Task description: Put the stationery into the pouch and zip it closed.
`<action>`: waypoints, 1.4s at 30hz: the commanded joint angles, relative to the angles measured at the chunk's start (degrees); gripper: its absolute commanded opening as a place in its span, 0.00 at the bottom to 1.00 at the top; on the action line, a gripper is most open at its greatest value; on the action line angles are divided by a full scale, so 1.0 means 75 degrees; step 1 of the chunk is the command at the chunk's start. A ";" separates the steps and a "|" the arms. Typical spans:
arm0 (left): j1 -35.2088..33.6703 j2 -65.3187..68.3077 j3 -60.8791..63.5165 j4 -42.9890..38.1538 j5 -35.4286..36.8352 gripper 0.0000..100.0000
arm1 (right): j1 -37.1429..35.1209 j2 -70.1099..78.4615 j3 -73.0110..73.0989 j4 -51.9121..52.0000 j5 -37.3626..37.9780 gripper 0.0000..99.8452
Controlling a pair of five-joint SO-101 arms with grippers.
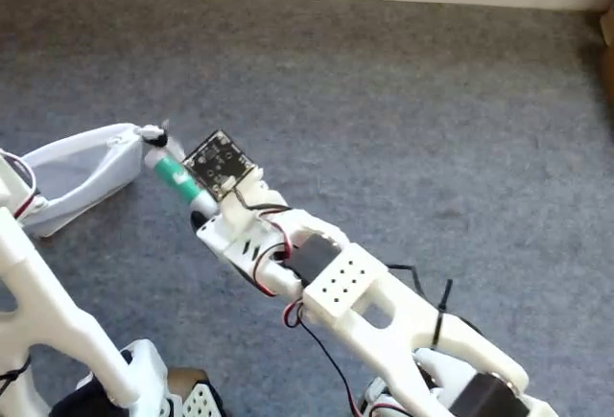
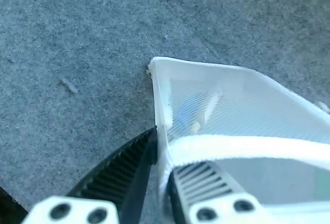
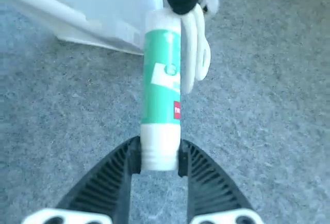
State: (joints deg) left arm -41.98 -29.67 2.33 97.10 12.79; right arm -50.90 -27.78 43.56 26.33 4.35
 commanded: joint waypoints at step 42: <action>0.2174 -0.0170 0.0522 -0.0047 0.0023 0.01 | 0.2503 -0.1201 0.0358 0.4624 0.0610 0.01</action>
State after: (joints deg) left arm -26.77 -29.67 4.97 97.10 12.70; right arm -34.90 -35.96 45.67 58.15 8.31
